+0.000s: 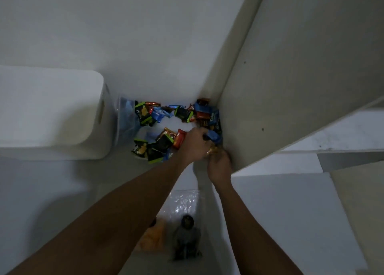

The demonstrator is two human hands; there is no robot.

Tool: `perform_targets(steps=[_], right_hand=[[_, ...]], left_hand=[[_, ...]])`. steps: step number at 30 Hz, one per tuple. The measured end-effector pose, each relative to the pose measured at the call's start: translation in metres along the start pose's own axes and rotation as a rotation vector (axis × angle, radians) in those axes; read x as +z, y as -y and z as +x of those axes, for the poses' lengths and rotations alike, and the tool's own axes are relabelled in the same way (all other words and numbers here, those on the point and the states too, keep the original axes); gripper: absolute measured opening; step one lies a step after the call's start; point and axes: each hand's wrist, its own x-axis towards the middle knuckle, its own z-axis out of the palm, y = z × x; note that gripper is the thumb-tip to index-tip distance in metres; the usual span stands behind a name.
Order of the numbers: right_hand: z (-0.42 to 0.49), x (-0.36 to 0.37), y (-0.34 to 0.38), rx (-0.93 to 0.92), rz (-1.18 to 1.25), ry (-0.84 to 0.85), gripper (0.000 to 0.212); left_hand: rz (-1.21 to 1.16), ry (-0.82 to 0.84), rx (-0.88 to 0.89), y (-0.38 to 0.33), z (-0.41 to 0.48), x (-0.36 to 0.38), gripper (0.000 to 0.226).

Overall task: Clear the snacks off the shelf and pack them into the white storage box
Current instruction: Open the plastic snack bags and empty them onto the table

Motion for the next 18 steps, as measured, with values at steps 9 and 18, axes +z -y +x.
perform_targets(steps=[9, 18], right_hand=[[0.044, 0.036, -0.010, 0.079, -0.075, -0.072, 0.024], [0.043, 0.048, 0.011, 0.248, 0.206, -0.121, 0.051]], left_hand=[[-0.220, -0.002, -0.442, 0.020, 0.064, 0.027, 0.046], [-0.393, -0.042, -0.487, 0.016, 0.075, 0.006, 0.032]])
